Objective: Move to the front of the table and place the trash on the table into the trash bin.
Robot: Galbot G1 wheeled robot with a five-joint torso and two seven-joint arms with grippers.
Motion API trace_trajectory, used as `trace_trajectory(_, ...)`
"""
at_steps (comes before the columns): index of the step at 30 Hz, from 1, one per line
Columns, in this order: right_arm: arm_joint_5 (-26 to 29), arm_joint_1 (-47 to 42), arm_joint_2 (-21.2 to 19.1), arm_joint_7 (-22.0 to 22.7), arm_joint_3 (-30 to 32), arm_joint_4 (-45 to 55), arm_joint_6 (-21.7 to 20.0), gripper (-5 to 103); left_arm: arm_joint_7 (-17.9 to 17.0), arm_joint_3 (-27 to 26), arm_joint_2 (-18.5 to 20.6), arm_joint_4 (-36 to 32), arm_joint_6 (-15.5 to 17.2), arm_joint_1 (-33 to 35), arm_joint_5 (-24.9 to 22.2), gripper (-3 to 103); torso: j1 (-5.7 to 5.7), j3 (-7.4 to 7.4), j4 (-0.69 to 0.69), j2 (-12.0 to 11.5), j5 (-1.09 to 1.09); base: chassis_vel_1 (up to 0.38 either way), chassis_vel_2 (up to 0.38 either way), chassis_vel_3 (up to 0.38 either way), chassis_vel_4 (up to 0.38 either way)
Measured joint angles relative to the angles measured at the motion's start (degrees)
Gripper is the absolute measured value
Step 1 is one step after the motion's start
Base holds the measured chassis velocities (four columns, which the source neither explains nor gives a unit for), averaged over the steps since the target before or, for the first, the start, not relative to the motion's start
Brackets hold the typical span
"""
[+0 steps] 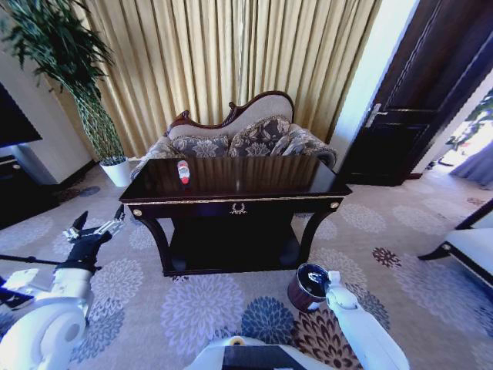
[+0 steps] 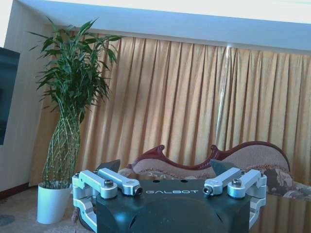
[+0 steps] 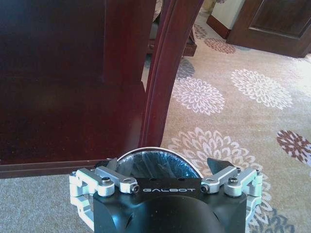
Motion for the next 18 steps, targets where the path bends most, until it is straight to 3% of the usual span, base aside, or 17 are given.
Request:
trace_trajectory(10, -0.13, -0.95, -0.16, 0.04, 0.58, 1.36, -0.21, 100, 0.40, -0.44, 0.09, -0.05, -0.03, 0.07, -0.54, 100, 0.00, 0.00, 0.00, 0.00, 0.01, 0.000, 0.000, 0.000, 0.000)
trace_trajectory(15, 0.55, -3.86, -1.44, 0.06, 1.71, 7.21, -0.98, 100, 0.70, -1.08, 0.41, 0.16, -0.33, 0.33, -0.86, 100, 0.00, 0.00, 0.00, 0.00, 0.01, 0.000, 0.000, 0.000, 0.000)
trace_trajectory(18, 1.85, -7.04, -3.70, 0.31, 3.24, 17.02, -1.47, 100, 0.78, -1.17, 0.37, 0.19, -0.54, 0.41, -0.89, 100, 0.00, 0.00, -0.01, 0.00, 0.01, 0.000, 0.000, 0.000, 0.000)
